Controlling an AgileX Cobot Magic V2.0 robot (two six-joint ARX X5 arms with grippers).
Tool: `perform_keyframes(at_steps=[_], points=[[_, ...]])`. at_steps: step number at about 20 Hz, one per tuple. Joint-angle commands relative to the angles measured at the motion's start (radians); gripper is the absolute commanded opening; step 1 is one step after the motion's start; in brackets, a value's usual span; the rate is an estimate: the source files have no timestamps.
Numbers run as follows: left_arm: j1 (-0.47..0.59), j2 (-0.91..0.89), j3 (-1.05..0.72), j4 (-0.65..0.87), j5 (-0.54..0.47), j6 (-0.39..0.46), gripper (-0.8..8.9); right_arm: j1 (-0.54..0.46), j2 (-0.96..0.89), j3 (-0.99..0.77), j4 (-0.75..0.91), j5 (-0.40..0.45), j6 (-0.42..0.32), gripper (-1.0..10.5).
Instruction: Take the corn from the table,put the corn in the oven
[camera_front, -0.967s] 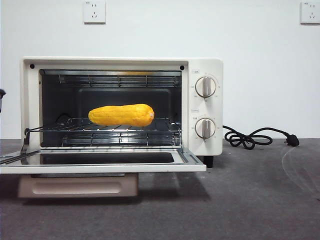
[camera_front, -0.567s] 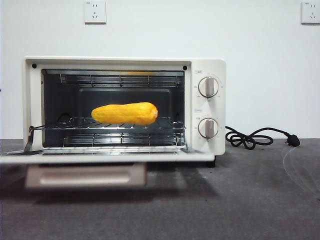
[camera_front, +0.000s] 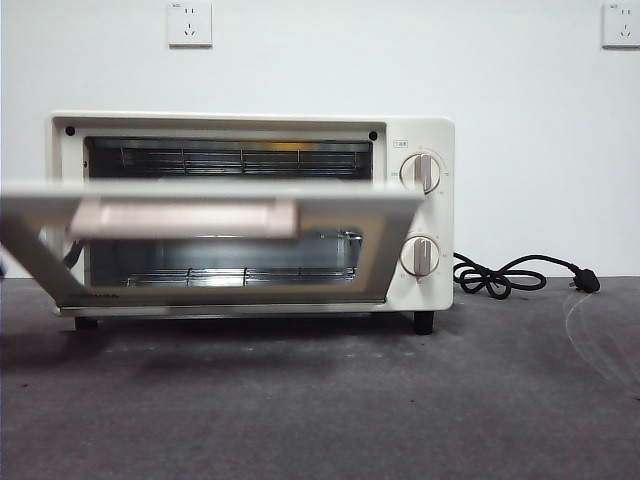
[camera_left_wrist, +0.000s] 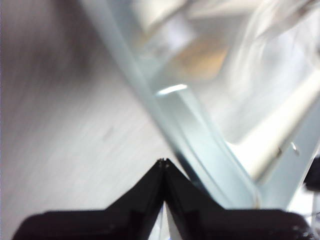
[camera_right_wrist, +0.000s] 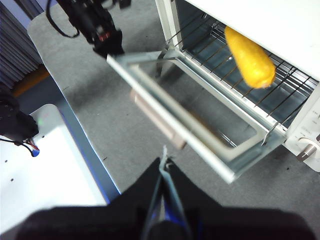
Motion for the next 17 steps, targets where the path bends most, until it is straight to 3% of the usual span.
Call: perform_keyframes(at_steps=[1, 8, 17], points=[[0.040, -0.066, 0.001, 0.056, 0.104, -0.027, -0.08, -0.001, 0.004, -0.001, 0.003, -0.002, -0.007, -0.1], [0.107, -0.162, 0.001, 0.337, 0.164, -0.265, -0.08, -0.001, 0.004, -0.001, 0.000, -0.002, -0.006, -0.1], [0.073, -0.163, 0.001, 0.480, 0.163, -0.367, -0.08, -0.001, 0.004, -0.001, -0.005, -0.002, -0.001, -0.1]])
